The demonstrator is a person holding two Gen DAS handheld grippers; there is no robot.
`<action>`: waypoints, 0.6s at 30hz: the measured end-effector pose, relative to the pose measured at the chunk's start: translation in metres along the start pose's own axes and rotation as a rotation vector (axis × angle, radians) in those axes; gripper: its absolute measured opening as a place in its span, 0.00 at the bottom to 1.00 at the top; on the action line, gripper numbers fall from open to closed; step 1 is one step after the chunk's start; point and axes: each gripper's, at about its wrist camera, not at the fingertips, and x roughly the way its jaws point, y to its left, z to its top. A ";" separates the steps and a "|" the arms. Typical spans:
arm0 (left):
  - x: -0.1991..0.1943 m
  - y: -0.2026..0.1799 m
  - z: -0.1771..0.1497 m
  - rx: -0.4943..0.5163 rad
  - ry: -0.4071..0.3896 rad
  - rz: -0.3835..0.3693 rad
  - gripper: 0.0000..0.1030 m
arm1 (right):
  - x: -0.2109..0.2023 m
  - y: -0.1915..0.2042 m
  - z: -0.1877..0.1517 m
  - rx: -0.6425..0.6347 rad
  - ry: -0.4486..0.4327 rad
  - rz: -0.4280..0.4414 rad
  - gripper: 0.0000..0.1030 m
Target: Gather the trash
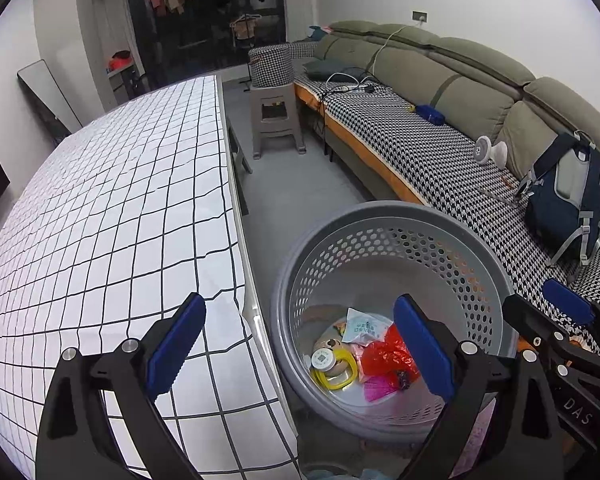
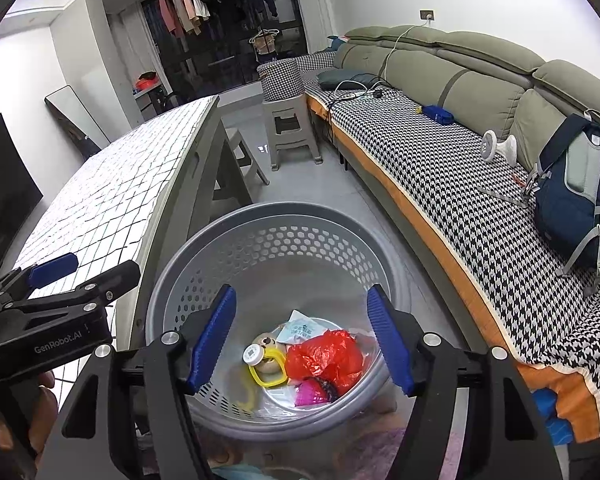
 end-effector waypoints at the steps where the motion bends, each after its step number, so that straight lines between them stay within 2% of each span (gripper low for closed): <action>1: 0.000 0.000 0.000 0.001 -0.001 0.001 0.91 | 0.000 0.000 0.000 0.000 0.000 0.000 0.63; 18: 0.001 -0.003 0.000 0.010 -0.001 0.011 0.92 | 0.001 0.002 0.000 0.001 0.001 0.005 0.63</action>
